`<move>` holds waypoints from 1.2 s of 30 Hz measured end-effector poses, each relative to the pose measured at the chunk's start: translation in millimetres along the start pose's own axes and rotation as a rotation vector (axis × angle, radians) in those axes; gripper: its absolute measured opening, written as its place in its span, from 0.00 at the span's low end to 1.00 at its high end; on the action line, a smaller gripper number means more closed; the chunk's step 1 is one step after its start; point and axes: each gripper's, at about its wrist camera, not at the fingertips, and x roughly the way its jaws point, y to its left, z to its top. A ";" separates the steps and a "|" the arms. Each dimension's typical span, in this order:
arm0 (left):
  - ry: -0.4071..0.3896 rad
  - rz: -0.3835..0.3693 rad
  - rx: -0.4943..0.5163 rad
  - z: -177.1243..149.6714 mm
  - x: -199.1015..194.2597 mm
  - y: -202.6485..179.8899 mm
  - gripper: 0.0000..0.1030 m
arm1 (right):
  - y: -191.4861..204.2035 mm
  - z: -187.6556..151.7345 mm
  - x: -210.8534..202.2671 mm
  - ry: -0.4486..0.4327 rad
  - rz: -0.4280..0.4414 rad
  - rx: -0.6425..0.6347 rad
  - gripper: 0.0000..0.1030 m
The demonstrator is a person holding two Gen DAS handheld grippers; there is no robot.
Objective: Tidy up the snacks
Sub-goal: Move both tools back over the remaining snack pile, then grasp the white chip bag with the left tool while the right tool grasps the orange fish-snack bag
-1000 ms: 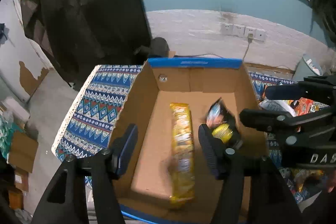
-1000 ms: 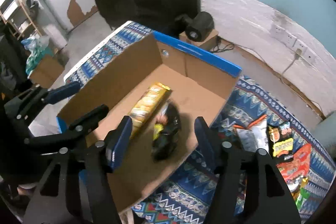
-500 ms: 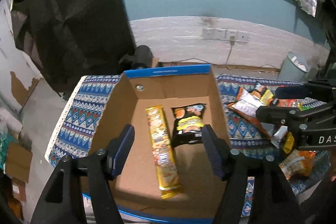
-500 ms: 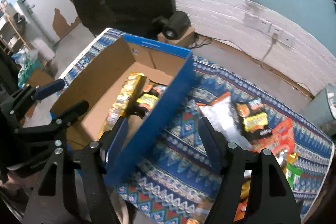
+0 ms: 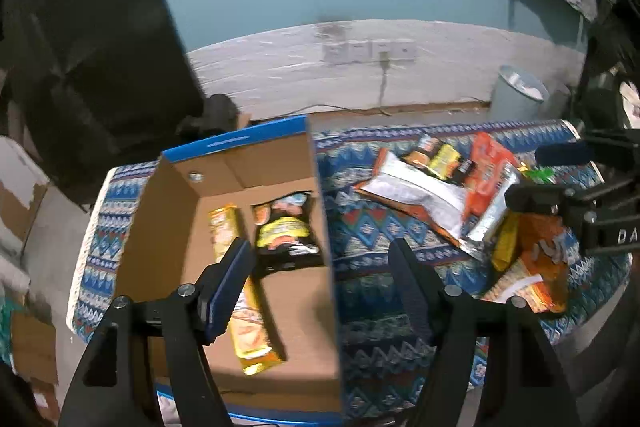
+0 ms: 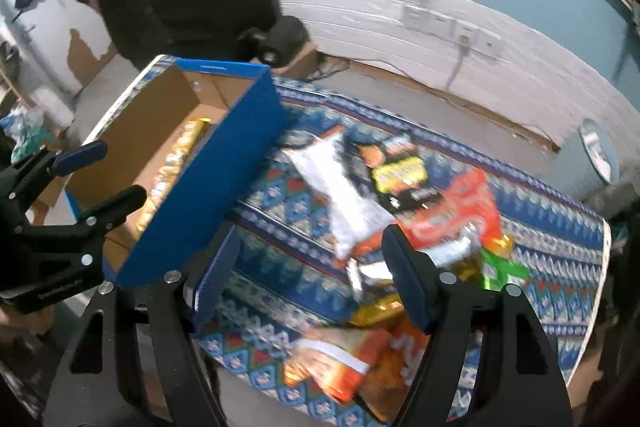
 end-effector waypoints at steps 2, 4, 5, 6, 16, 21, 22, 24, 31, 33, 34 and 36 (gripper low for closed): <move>0.006 -0.013 0.027 0.0 1.5 -11.0 0.71 | -10.9 -7.3 -2.7 0.004 -0.014 0.018 0.72; 0.013 -0.029 0.047 0.4 3.0 -21.7 0.71 | -23.3 -16.7 -4.6 0.016 -0.025 0.043 0.72; 0.015 -0.038 0.055 0.2 3.7 -26.4 0.71 | -28.5 -20.8 -5.4 0.022 -0.027 0.053 0.72; 0.019 -0.047 0.064 0.3 4.5 -31.4 0.71 | -32.3 -24.0 -5.8 0.025 -0.029 0.059 0.72; 0.085 -0.123 0.097 -1.2 19.0 -72.0 0.72 | -73.0 -64.9 -6.4 0.082 -0.086 0.144 0.72; 0.125 -0.151 0.118 -7.1 25.8 -88.8 0.72 | -85.9 -86.0 6.3 0.130 -0.096 0.182 0.72; 0.130 -0.146 0.124 -7.7 27.0 -91.0 0.72 | -88.8 -90.4 10.2 0.142 -0.093 0.195 0.72; 0.145 -0.140 0.130 -8.5 31.8 -94.8 0.72 | -91.6 -95.7 14.6 0.157 -0.087 0.210 0.72; 0.195 -0.146 0.097 -12.5 48.1 -92.3 0.72 | -103.3 -105.5 36.5 0.200 -0.088 0.264 0.72; 0.207 -0.146 0.092 -14.5 52.8 -91.7 0.72 | -105.5 -106.5 43.6 0.215 -0.091 0.273 0.72; 0.211 -0.144 0.094 -15.3 54.7 -91.8 0.72 | -107.0 -107.5 48.0 0.222 -0.087 0.279 0.72; 0.218 -0.132 0.102 -17.7 59.9 -92.2 0.72 | -108.5 -108.7 54.6 0.232 -0.085 0.286 0.72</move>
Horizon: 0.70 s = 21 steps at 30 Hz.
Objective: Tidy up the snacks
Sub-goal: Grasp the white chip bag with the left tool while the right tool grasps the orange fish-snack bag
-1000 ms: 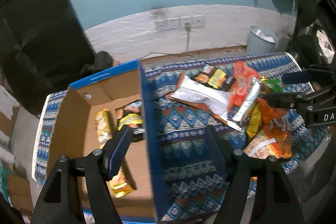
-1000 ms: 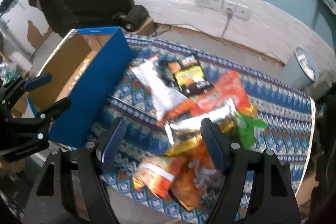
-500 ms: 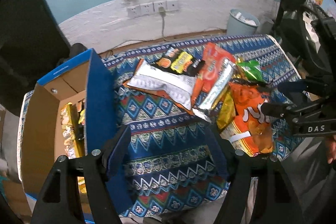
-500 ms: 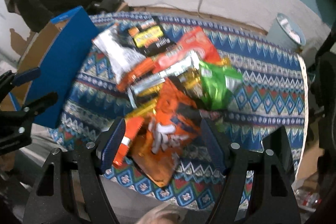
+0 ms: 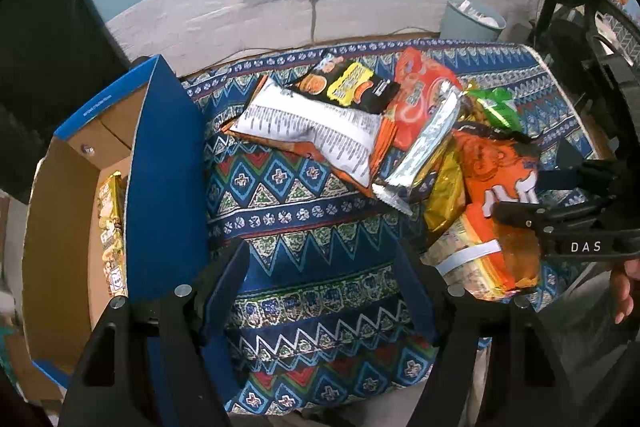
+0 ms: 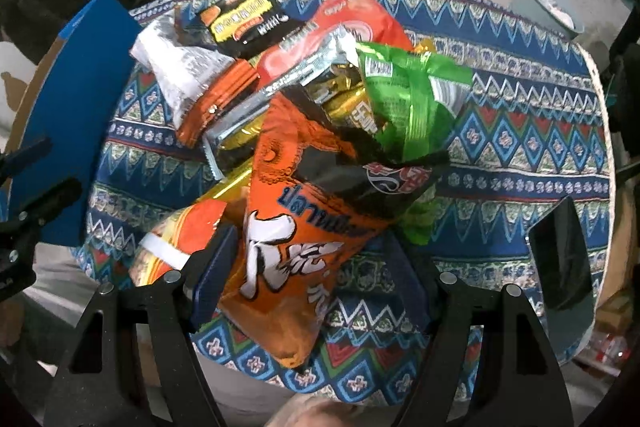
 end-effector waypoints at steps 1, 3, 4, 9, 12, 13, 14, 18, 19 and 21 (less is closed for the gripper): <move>0.004 0.004 0.002 -0.4 2.2 0.4 0.72 | -0.4 0.6 5.3 0.012 -0.001 0.003 0.72; 0.018 0.007 -0.002 -1.1 7.4 2.1 0.72 | -0.2 2.3 13.5 0.028 0.008 0.011 0.72; 0.023 0.007 -0.006 -1.0 9.2 3.0 0.72 | -0.4 3.0 17.3 0.036 0.014 0.015 0.72; 0.035 0.003 -0.028 2.9 15.2 6.0 0.72 | 3.5 4.2 27.1 0.043 0.013 -0.004 0.62; 0.035 0.004 -0.036 6.7 17.0 5.6 0.72 | 8.4 4.6 21.6 0.019 -0.006 -0.039 0.54; 0.036 0.003 -0.041 8.2 17.9 5.5 0.72 | 9.8 5.3 18.8 0.008 -0.019 -0.054 0.53; 0.039 0.000 -0.050 10.9 19.6 5.6 0.72 | 10.5 6.0 16.0 -0.002 -0.027 -0.064 0.52; 0.048 -0.011 -0.092 19.8 24.9 8.3 0.72 | 7.8 8.4 5.9 -0.027 -0.024 -0.075 0.52; 0.049 -0.015 -0.105 21.7 25.9 9.2 0.72 | 5.6 8.4 2.7 -0.036 -0.026 -0.077 0.52; 0.053 -0.029 -0.142 27.4 29.1 12.7 0.73 | -2.5 8.5 -5.3 -0.051 -0.029 -0.082 0.52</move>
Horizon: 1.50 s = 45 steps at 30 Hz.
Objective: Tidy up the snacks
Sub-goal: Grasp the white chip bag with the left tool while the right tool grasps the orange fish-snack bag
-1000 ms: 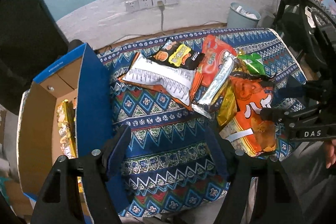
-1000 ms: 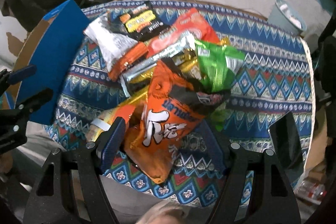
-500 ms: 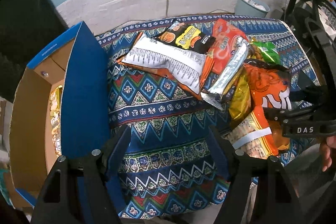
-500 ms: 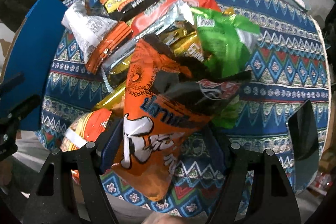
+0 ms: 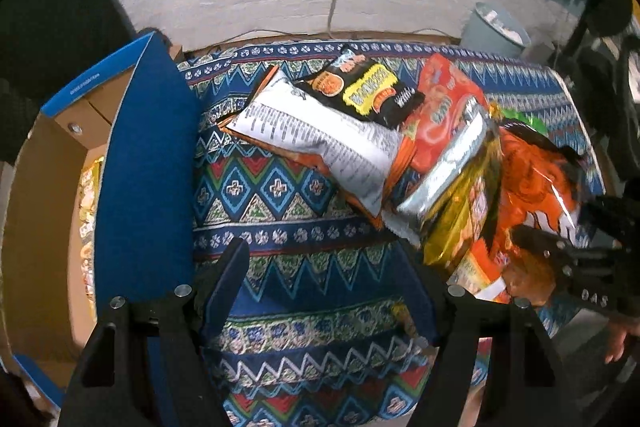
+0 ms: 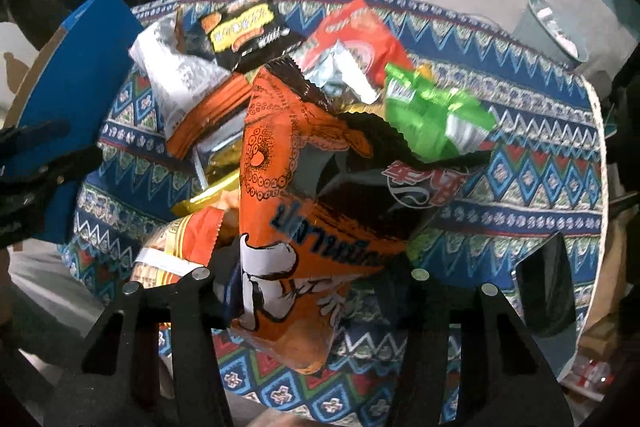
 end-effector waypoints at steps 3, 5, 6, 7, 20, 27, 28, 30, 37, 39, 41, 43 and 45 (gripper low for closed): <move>0.003 -0.018 -0.057 8.7 3.9 4.7 0.75 | -5.9 5.8 -7.3 -0.033 -0.009 -0.004 0.52; 0.000 -0.023 -0.087 14.8 6.2 7.5 0.75 | -10.6 13.3 -12.0 -0.050 -0.019 -0.016 0.52; -0.002 -0.022 -0.096 17.5 7.4 8.3 0.76 | -9.4 16.9 -12.8 -0.055 -0.023 -0.021 0.52; -0.004 -0.017 -0.103 20.1 8.5 9.1 0.77 | -11.1 21.4 -15.3 -0.067 -0.028 -0.030 0.52; 0.013 0.007 -0.257 62.0 39.0 18.8 0.78 | -30.7 63.7 -23.2 -0.144 -0.056 -0.064 0.52; 0.056 -0.006 -0.342 78.6 64.1 23.3 0.78 | -39.9 64.4 -19.0 -0.141 -0.030 -0.038 0.52; 0.062 -0.005 -0.342 80.2 67.6 22.8 0.78 | -42.3 63.8 -17.6 -0.137 -0.028 -0.032 0.52; 0.071 0.008 -0.332 82.3 74.4 19.8 0.78 | -44.9 62.9 -16.2 -0.129 -0.024 -0.023 0.52; 0.082 0.011 -0.287 85.1 89.7 10.2 0.56 | -49.3 65.4 -13.3 -0.125 -0.002 -0.012 0.52; 0.086 0.000 -0.262 84.2 91.2 5.8 0.49 | -49.9 65.8 -12.3 -0.123 0.000 -0.014 0.52; 0.076 -0.007 -0.236 84.2 90.2 1.9 0.40 | -50.1 65.8 -10.6 -0.119 0.003 -0.013 0.52; 0.070 -0.007 -0.222 84.2 87.9 0.4 0.32 | -50.0 65.7 -9.8 -0.116 0.003 -0.013 0.52; 0.061 -0.008 -0.202 83.6 83.6 -3.7 0.30 | -49.5 66.3 -10.2 -0.117 0.005 -0.013 0.52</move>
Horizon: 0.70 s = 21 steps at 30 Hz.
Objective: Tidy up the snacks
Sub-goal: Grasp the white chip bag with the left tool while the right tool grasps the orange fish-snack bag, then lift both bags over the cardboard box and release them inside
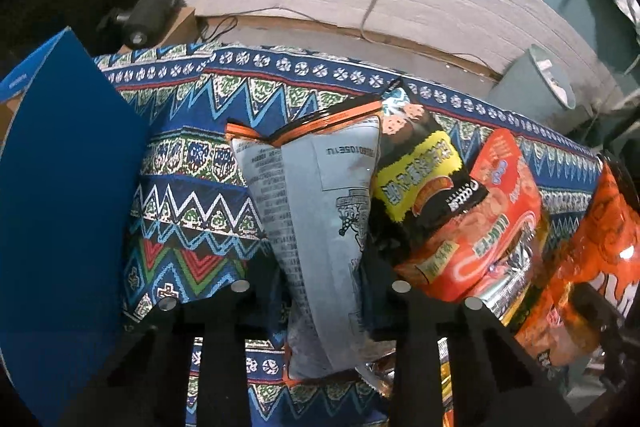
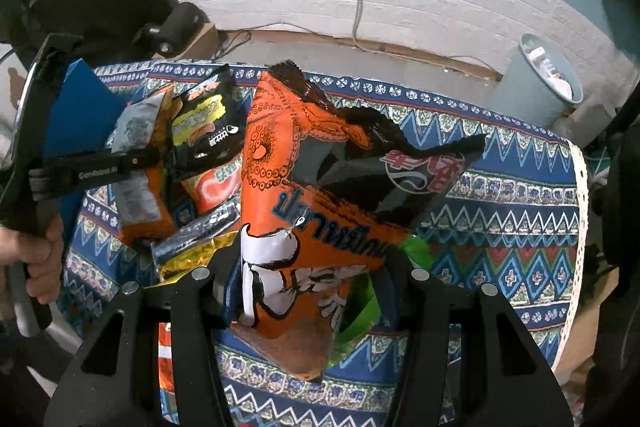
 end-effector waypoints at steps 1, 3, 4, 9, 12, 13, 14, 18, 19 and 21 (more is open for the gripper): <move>-0.007 0.001 0.010 -1.6 -2.9 0.5 0.30 | 0.2 0.2 -0.5 -0.001 0.000 0.000 0.52; -0.029 0.015 0.041 -3.5 -10.5 -3.3 0.30 | 0.5 -0.2 -1.2 -0.005 -0.002 -0.001 0.52; -0.040 0.023 0.056 -4.0 -13.3 -5.4 0.30 | 0.8 -0.1 -1.9 -0.008 -0.006 -0.001 0.52; -0.087 0.048 0.122 -8.0 -30.2 -10.6 0.30 | 2.6 0.4 -5.7 -0.022 -0.017 -0.004 0.52; -0.112 0.056 0.154 -12.0 -42.4 -12.6 0.30 | 2.8 1.2 -10.4 -0.035 -0.020 -0.005 0.52; -0.118 0.058 0.163 -13.3 -46.0 -13.2 0.29 | 2.8 1.8 -12.4 -0.040 -0.022 -0.004 0.52; -0.128 0.060 0.172 -14.5 -50.8 -13.8 0.30 | 3.0 2.4 -14.9 -0.046 -0.024 -0.002 0.52; -0.177 0.078 0.220 -20.2 -69.2 -18.0 0.29 | 7.2 3.5 -24.3 -0.069 -0.021 -0.003 0.52; -0.187 0.082 0.231 -21.7 -73.1 -18.5 0.30 | 9.0 3.7 -26.1 -0.073 -0.020 -0.006 0.52; -0.211 0.091 0.252 -25.9 -83.3 -19.1 0.30 | 12.4 3.1 -30.6 -0.082 -0.017 -0.011 0.52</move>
